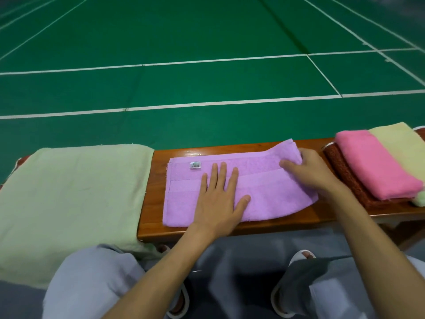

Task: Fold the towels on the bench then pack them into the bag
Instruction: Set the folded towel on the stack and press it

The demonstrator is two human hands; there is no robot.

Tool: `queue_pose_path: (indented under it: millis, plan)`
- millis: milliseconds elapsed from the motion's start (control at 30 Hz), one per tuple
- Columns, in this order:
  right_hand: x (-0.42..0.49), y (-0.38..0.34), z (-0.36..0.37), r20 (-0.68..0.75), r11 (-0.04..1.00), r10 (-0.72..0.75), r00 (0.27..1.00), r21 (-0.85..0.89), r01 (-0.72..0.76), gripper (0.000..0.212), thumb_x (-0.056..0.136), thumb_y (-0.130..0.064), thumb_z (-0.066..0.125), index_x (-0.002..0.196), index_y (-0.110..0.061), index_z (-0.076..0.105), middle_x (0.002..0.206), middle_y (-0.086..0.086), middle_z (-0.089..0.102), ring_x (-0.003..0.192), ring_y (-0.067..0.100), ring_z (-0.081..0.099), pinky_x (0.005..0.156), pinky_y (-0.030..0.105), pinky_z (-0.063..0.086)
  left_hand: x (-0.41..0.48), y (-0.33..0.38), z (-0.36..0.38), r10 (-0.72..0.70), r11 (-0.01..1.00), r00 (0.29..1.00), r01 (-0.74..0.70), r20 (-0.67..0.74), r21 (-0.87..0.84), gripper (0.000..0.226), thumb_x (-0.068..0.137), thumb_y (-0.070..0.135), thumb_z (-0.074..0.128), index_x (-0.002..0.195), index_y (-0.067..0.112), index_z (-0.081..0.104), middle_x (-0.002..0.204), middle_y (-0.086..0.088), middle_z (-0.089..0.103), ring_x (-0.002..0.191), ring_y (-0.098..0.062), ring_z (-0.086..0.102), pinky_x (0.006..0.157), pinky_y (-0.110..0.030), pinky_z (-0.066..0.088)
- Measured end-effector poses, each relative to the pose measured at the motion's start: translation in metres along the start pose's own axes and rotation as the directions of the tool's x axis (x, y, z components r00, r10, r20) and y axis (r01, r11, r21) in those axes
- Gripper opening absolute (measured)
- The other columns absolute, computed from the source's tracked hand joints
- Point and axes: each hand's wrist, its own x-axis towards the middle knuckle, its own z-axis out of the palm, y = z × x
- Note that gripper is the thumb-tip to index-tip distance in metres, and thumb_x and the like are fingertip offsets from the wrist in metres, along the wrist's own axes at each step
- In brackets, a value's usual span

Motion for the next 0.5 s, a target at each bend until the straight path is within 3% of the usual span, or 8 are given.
queue_pose_path:
  millis: [133, 200, 267, 300, 367, 433, 500]
  plan:
    - [-0.001, 0.005, -0.022, 0.032, 0.995, -0.092, 0.995, 0.031, 0.091, 0.021, 0.101, -0.021, 0.061, 0.117, -0.008, 0.062, 0.112, 0.005, 0.067, 0.103, 0.023, 0.062, 0.083, 0.035, 0.043, 0.005, 0.010, -0.002, -0.002, 0.993, 1.000, 0.002, 0.001, -0.117, 0.079, 0.099, 0.070, 0.007, 0.165, 0.027, -0.002, 0.171, -0.001, -0.014, 0.156, -0.020, -0.023, 0.127, -0.046, -0.011]
    - [-0.002, -0.002, -0.026, 0.017, 0.990, -0.115, 0.993, 0.089, 0.113, 0.023, 0.101, -0.016, 0.060, 0.122, -0.006, 0.061, 0.114, 0.005, 0.067, 0.103, 0.021, 0.062, 0.079, 0.031, 0.043, 0.007, 0.014, -0.014, -0.019, 0.950, 1.000, 0.019, 0.005, -0.311, 0.073, 0.104, 0.065, 0.020, 0.165, 0.028, 0.004, 0.172, 0.004, -0.008, 0.156, -0.014, -0.018, 0.128, -0.044, -0.009]
    - [-0.003, -0.015, -0.026, 0.014, 0.974, -0.134, 0.991, 0.187, 0.129, 0.027, 0.098, -0.008, 0.062, 0.125, -0.007, 0.061, 0.113, 0.004, 0.068, 0.103, 0.019, 0.064, 0.078, 0.023, 0.048, 0.010, 0.015, -0.027, -0.054, 0.804, 0.998, 0.063, 0.034, -0.592, 0.067, 0.106, 0.059, 0.032, 0.164, 0.030, 0.014, 0.171, 0.011, 0.006, 0.155, -0.002, -0.005, 0.129, -0.037, -0.001]
    - [-0.006, -0.025, -0.024, 0.021, 0.961, -0.139, 0.990, 0.246, 0.130, 0.032, 0.096, -0.003, 0.063, 0.128, -0.008, 0.060, 0.109, 0.002, 0.069, 0.099, 0.016, 0.066, 0.075, 0.020, 0.049, 0.011, 0.016, -0.036, -0.079, 0.654, 0.995, 0.100, 0.064, -0.750, 0.064, 0.105, 0.058, 0.037, 0.163, 0.033, 0.023, 0.169, 0.015, 0.015, 0.152, 0.003, 0.007, 0.128, -0.033, 0.006]
    - [-0.015, -0.050, -0.009, 0.047, 0.921, -0.135, 0.990, 0.373, 0.108, 0.045, 0.090, 0.010, 0.062, 0.132, -0.008, 0.057, 0.089, -0.002, 0.071, 0.073, 0.005, 0.066, 0.061, 0.020, 0.050, 0.010, 0.021, -0.060, -0.101, 0.202, 0.985, 0.161, 0.143, -0.966, 0.049, 0.103, 0.059, 0.044, 0.149, 0.039, 0.046, 0.159, 0.017, 0.038, 0.143, 0.001, 0.035, 0.124, -0.032, 0.024]
    - [-0.029, -0.080, 0.017, 0.141, 0.863, -0.152, 0.978, 0.501, 0.062, 0.058, 0.082, 0.015, 0.059, 0.136, -0.007, 0.052, 0.075, 0.000, 0.072, 0.057, 0.006, 0.063, 0.053, 0.021, 0.048, 0.011, 0.020, -0.079, -0.066, -0.208, 0.961, 0.251, 0.270, -0.945, 0.041, 0.100, 0.060, 0.043, 0.127, 0.036, 0.064, 0.140, 0.004, 0.060, 0.122, -0.016, 0.059, 0.109, -0.038, 0.043]
    - [-0.045, -0.104, 0.046, 0.260, 0.807, -0.212, 0.942, 0.591, 0.019, 0.064, 0.080, 0.015, 0.055, 0.139, -0.007, 0.045, 0.099, 0.012, 0.074, 0.065, 0.013, 0.071, 0.054, 0.022, 0.053, 0.010, 0.008, -0.089, -0.043, -0.456, 0.949, 0.260, 0.313, -0.851, 0.047, 0.097, 0.054, 0.051, 0.124, 0.021, 0.071, 0.115, -0.010, 0.071, 0.097, -0.026, 0.068, 0.092, -0.041, 0.052]
